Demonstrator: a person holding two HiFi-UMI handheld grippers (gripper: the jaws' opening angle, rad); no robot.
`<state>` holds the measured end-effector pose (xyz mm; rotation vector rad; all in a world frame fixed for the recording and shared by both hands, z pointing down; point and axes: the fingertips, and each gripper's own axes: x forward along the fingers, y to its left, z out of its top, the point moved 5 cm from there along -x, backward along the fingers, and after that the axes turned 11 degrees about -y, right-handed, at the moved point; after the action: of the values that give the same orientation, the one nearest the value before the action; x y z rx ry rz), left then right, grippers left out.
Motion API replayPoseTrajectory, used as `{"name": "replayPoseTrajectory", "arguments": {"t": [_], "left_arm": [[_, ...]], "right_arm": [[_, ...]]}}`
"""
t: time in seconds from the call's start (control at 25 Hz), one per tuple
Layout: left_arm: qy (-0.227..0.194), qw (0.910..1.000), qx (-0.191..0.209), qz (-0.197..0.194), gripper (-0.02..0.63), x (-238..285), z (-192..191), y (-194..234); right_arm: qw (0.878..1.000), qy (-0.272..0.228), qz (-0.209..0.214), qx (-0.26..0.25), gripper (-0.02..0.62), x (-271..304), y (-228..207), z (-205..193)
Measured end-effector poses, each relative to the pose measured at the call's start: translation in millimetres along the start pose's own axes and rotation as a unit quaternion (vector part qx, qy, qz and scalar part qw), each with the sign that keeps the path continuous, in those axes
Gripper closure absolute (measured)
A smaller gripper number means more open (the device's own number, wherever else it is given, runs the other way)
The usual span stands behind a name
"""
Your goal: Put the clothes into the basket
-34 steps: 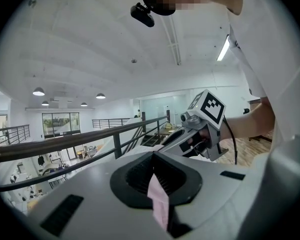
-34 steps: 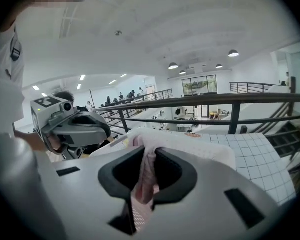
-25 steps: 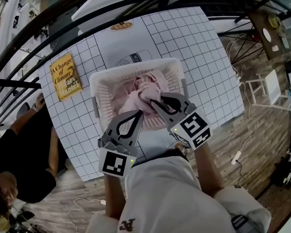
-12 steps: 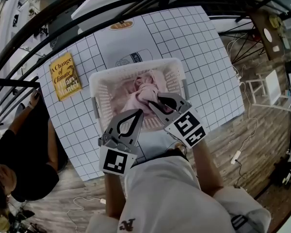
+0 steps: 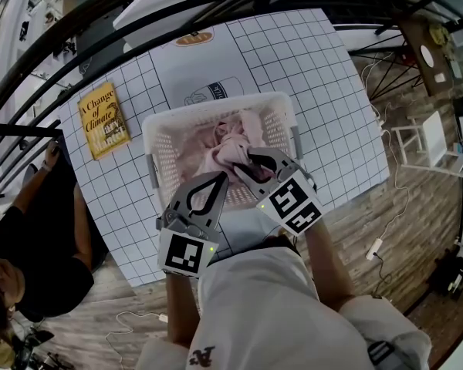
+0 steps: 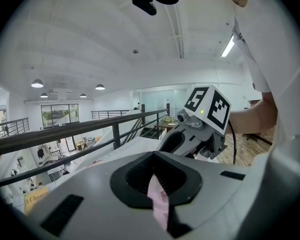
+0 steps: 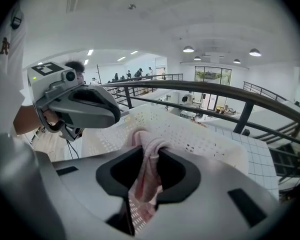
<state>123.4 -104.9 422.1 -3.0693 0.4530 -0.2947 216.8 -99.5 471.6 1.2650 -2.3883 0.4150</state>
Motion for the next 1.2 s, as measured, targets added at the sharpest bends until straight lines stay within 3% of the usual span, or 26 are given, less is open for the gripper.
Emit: {"name": "replayPoseTrajectory", "arguments": {"t": [0.36,1.2], "left_arm": [[0.003,1.0,-0.004,0.0,0.603,-1.7,-2.5,2.0],[0.005,1.0,-0.007,-0.001,0.603,-3.8,-3.5,0.2]], "right_arm": [[0.999,0.035,-0.004,-0.039,0.48,4.0,5.6,1.0],[0.993,0.077,0.011,-0.083,0.348,3.4,15.0,-5.1]]}}
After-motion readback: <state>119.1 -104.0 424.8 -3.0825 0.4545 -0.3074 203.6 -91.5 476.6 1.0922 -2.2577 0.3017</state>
